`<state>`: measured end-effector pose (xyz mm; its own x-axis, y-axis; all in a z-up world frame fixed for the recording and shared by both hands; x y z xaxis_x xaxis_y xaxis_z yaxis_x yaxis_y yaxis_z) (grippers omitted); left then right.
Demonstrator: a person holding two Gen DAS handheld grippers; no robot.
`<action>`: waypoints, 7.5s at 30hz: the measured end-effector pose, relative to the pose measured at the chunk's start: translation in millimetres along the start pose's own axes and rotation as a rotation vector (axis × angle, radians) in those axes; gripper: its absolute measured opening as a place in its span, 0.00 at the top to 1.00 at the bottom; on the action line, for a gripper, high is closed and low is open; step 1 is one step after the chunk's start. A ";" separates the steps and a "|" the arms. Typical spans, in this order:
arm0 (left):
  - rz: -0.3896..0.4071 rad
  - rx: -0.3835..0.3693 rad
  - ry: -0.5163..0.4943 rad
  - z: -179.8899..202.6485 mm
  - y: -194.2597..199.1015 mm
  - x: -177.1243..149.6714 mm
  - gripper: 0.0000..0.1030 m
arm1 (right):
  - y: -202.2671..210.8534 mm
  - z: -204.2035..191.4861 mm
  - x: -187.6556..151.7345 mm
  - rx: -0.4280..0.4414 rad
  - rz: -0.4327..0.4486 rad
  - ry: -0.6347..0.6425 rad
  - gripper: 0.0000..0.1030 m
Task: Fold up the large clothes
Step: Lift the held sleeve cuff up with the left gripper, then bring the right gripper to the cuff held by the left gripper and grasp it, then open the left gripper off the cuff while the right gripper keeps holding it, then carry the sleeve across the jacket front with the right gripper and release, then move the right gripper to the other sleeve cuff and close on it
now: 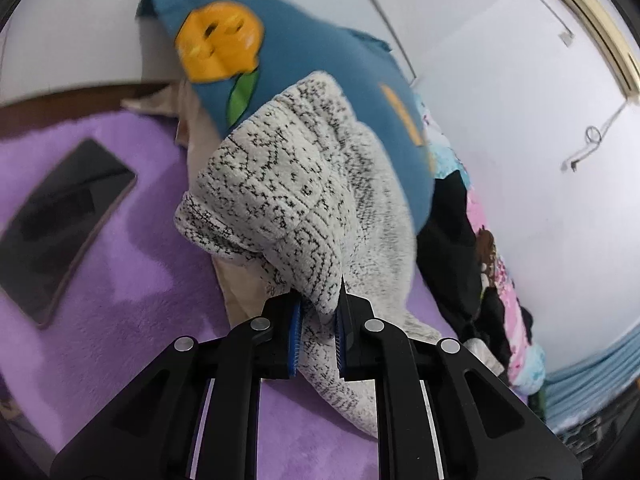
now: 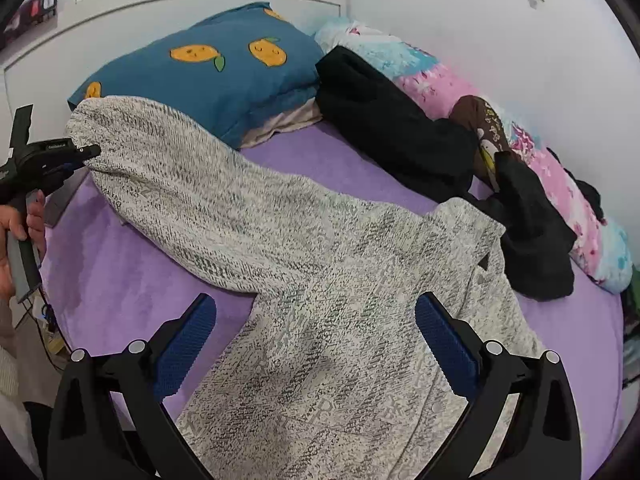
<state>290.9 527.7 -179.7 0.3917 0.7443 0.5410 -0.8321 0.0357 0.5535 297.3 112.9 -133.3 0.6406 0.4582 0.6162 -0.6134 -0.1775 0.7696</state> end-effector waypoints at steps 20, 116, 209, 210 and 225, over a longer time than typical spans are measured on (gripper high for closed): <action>0.214 0.151 -0.583 219.7 99.1 -113.5 0.89 | 115.7 84.8 7.8 0.266 0.014 -0.227 0.05; -0.033 -0.016 -0.966 313.5 2.8 -290.6 0.26 | 66.4 289.5 -165.0 0.712 -0.061 -1.099 0.87; -0.426 -0.082 -1.131 420.7 -123.6 -516.3 0.21 | 108.0 621.4 -530.8 0.144 0.325 -1.520 0.27; -0.444 -0.101 -1.102 424.7 -124.3 -518.3 0.21 | 103.4 627.8 -534.3 0.143 0.317 -1.520 0.27; -0.469 -0.311 -1.121 464.6 -86.5 -546.0 0.18 | 44.7 684.3 -572.5 0.047 0.241 -1.623 0.27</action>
<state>331.4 -191.6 -228.6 0.6656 -0.3533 0.6574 -0.5202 0.4120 0.7481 219.3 -753.3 -337.2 0.3418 -0.9155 0.2121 -0.7702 -0.1436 0.6214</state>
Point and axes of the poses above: each gripper's, at about its wrist camera, not at the fingertips, and y roughly against the way its jaws point, z to its right, x to its top, the point moved 8 cm from there along -y, roughly the way its jaws point, and after that the axes turned 1 degree about -y, right-handed, at the moved point
